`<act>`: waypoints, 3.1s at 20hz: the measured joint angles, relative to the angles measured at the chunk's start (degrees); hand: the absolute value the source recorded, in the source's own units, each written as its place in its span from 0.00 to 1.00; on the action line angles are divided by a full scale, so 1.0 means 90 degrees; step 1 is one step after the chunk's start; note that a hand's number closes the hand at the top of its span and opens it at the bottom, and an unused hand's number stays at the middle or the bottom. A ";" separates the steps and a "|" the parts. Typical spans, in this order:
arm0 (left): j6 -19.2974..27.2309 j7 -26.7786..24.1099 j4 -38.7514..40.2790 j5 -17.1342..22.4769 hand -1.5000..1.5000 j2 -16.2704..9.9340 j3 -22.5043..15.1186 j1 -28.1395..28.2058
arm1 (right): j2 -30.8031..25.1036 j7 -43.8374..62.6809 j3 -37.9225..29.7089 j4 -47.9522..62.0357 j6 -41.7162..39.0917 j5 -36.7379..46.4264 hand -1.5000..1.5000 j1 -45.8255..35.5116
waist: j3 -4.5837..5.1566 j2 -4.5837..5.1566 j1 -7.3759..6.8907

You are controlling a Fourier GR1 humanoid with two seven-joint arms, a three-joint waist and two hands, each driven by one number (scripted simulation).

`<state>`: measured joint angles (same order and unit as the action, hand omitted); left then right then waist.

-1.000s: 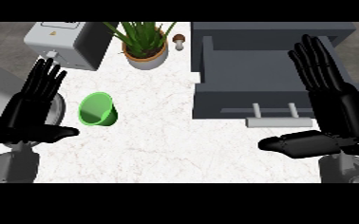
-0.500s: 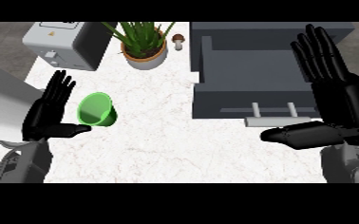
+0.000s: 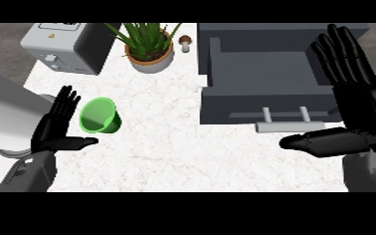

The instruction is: Pick up the cup, place it into the drawer and close the drawer

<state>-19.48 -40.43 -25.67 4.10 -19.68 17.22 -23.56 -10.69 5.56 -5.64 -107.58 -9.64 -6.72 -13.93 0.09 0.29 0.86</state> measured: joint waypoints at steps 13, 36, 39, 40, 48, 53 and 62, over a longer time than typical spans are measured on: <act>0.0348 -0.1284 0.1630 -0.0406 0.00 0.0067 0.0026 -0.0441 | -0.0121 0.0193 -0.0158 0.0102 -0.0095 -0.0183 0.00 -0.0340 | 0.0019 0.0045 0.0094; 0.0150 -0.1717 0.1597 -0.0528 1.00 0.0482 -0.0020 -0.0804 | -0.0120 0.0356 -0.0091 0.0026 -0.0066 -0.0094 0.00 -0.0388 | 0.0029 0.0074 0.0160; 0.0763 -0.2027 0.1430 -0.0582 1.00 0.0554 0.0011 -0.0765 | -0.0114 0.0257 -0.0091 0.0057 -0.0093 -0.0072 0.00 -0.0331 | 0.0028 0.0084 0.0171; 0.0909 -0.2108 0.1392 -0.0585 1.00 0.0547 0.0038 -0.0763 | -0.0123 0.0254 -0.0103 0.0036 -0.0106 -0.0085 0.00 -0.0303 | 0.0028 0.0083 0.0177; 0.1201 -0.2440 0.1117 -0.0247 1.00 0.0935 0.0390 -0.0847 | -0.0139 0.0285 -0.0170 0.0052 -0.0102 -0.0112 0.00 -0.0264 | 0.0016 0.0046 0.0098; 0.1285 -0.2484 0.0842 -0.0114 1.00 0.1189 0.0461 -0.0997 | -0.0157 0.0122 -0.0252 0.0169 -0.0137 -0.0100 0.00 -0.0193 | 0.0006 0.0020 0.0038; 0.1278 -0.1653 -0.0368 -0.0152 1.00 0.1603 -0.0032 -0.1814 | -0.0258 0.0176 -0.0375 0.0103 -0.0169 -0.0096 0.00 -0.0053 | -0.0013 -0.0063 -0.0106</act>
<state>-7.98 -55.31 -28.98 2.73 -5.26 16.93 -39.88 -13.01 7.14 -9.02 -106.66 -11.16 -7.58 -14.40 -0.02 -0.28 -0.09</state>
